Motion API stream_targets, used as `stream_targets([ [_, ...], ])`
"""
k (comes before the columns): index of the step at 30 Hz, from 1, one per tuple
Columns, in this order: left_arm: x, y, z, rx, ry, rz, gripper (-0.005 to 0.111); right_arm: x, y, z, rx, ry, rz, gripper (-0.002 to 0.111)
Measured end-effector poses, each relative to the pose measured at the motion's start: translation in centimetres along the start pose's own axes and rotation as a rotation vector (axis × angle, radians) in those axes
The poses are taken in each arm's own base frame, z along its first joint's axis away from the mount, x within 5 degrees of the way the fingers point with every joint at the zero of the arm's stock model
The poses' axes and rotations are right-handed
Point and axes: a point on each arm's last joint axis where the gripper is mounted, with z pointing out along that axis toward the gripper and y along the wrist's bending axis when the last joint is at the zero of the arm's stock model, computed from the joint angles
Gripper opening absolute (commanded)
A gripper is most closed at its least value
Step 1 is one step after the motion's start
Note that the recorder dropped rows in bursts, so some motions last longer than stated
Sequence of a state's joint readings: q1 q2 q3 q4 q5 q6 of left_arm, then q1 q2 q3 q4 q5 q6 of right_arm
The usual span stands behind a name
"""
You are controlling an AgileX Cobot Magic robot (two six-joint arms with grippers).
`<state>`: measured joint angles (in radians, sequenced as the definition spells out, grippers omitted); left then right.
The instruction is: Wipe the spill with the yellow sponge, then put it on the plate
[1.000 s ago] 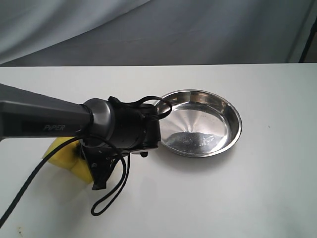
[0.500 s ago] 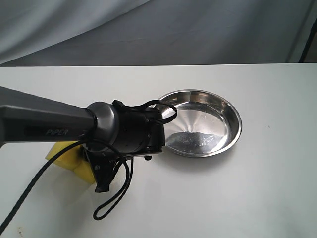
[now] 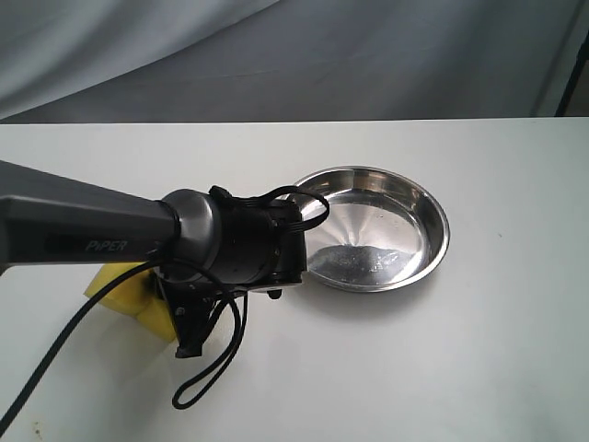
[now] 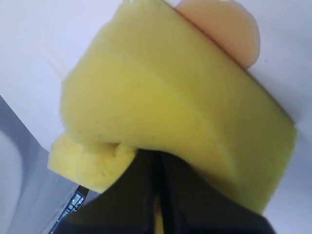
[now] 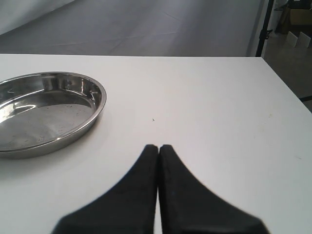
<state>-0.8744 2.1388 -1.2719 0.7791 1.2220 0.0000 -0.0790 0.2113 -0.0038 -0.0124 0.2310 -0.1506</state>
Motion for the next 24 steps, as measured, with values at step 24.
stream_targets([
  [24,-0.34,-0.62,-0.64,-0.008,-0.013,0.039,0.000,0.00,0.00,0.00,0.000,0.000,0.000,0.000],
])
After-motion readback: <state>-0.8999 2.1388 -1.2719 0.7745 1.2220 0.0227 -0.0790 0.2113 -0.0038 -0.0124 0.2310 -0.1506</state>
